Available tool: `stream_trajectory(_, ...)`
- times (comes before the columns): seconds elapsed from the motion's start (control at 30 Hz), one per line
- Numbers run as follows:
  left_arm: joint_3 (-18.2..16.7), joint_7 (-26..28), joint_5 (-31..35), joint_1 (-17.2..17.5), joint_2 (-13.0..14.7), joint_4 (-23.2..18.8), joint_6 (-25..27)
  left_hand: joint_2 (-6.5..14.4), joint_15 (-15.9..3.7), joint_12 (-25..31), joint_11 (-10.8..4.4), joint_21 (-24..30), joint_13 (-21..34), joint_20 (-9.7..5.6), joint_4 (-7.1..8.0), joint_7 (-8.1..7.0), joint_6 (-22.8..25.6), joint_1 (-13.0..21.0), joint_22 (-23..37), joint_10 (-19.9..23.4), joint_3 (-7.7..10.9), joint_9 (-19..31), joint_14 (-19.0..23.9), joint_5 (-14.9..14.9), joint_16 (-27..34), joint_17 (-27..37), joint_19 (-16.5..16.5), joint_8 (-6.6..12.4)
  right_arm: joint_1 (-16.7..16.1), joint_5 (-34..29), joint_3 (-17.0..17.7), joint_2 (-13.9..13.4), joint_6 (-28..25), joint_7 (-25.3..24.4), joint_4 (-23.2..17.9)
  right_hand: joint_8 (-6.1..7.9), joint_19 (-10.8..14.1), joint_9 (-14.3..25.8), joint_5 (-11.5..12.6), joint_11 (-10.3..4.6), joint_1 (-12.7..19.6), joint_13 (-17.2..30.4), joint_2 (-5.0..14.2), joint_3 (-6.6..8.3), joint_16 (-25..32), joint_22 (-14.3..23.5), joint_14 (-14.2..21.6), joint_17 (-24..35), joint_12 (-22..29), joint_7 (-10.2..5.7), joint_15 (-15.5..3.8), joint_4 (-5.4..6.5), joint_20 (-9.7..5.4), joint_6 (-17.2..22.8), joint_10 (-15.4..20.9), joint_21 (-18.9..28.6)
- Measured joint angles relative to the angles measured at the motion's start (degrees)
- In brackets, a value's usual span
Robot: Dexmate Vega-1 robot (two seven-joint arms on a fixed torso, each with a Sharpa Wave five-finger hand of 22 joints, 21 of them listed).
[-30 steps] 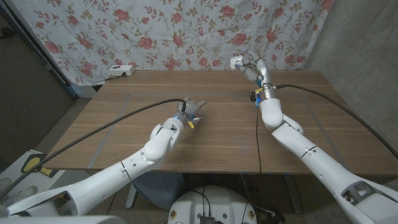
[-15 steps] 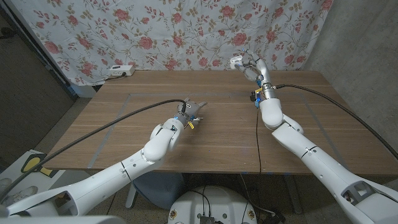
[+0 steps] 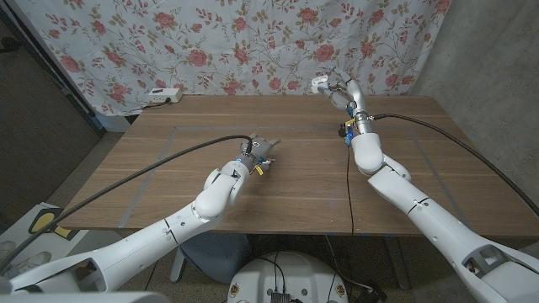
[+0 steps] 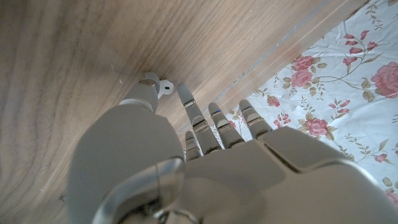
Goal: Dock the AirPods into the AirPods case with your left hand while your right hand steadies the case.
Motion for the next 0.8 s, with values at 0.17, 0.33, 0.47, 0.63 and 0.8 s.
stream_trajectory(0.17, 0.1, 0.0, 0.0, 0.0, 0.0, 0.0, 0.3, -0.2, 0.08, -0.4, 0.04, 0.0, -0.3, 0.00, 0.09, 0.00, 0.0, -0.2, 0.0, -0.4, -0.08, 0.0, 0.1, 0.0, 0.0, 0.0, 0.0, 0.00, 0.0, 0.0, 0.0, 0.0, 0.0, 0.1, 0.0, 0.00, 0.0, 0.0, 0.0, 0.00, 0.0, 0.0, 0.00, 0.00, -0.3, 0.0, 0.0, 0.0, 0.0, 0.00, 0.00, 0.00, 0.00, 0.0, 0.0, 0.0)
stream_trajectory(0.33, 0.2, -0.1, -0.2, -0.1, -0.1, 0.1, 0.3, -0.4, 0.09, -0.9, -0.08, 0.0, -0.6, 0.00, 0.08, 0.00, 0.6, -0.4, 0.0, -0.9, -0.40, 0.0, 0.1, 0.0, 0.0, 0.0, 0.0, 0.00, 0.0, 0.1, 0.0, -0.1, 0.0, 0.2, 0.0, 0.00, 0.0, 0.0, 0.0, 0.00, 0.0, 0.0, 0.00, 0.00, -0.3, 0.0, 0.0, 0.0, 0.0, 0.00, 0.00, 0.00, 0.00, 0.0, 0.0, 0.0)
stream_trajectory(0.47, 0.2, -0.1, -0.3, -0.1, -0.2, 0.2, 0.3, -0.5, 0.09, -0.9, -0.08, 0.0, -0.8, 0.00, 0.01, -0.20, 0.8, -0.5, 0.0, -0.9, -0.48, 0.0, 0.1, 0.0, 0.0, 0.0, 0.0, 0.00, 0.0, 0.1, 0.0, -0.1, 0.0, 0.2, 0.1, 0.00, 0.0, 0.0, 0.0, 0.00, 0.0, 0.0, 0.00, 0.00, -0.3, 0.0, 0.0, 0.0, 0.0, 0.00, 0.01, 0.00, 0.00, 0.0, 0.0, 0.0)
stream_trajectory(0.63, 0.4, -0.2, -0.6, -0.2, -0.3, 0.2, 0.3, -0.5, 0.10, -1.2, -0.05, 0.0, -1.0, 0.00, 0.19, -0.11, 1.3, -0.5, 0.0, -0.9, -0.65, 0.0, 0.1, 0.0, 0.0, 0.0, 0.0, 0.00, 0.0, 0.2, 0.0, -0.1, 0.1, 0.2, 0.1, 0.00, 0.0, 0.0, 0.0, 0.00, 0.0, 0.0, 0.00, 0.00, -0.3, 0.0, 0.0, 0.0, 0.0, 0.00, 0.01, 0.00, 0.00, 0.0, 0.0, 0.0)
stream_trajectory(0.8, 0.5, -0.3, -0.6, -0.3, -0.3, 0.3, 0.4, -0.4, 0.10, -1.2, 0.06, 0.0, -1.3, 0.00, 0.24, -0.11, 1.3, -0.5, 0.0, -0.3, -0.71, 0.0, 0.1, 0.0, 0.0, 0.0, 0.0, 0.38, -0.1, 0.2, 0.0, -0.1, 0.1, 0.2, 0.1, 0.00, 0.0, 0.0, 0.0, 0.00, 0.0, 0.0, 0.00, 0.00, -0.3, 0.0, 0.0, 0.0, 0.0, 0.00, 0.01, 0.00, 0.00, 0.0, 0.0, 0.0)
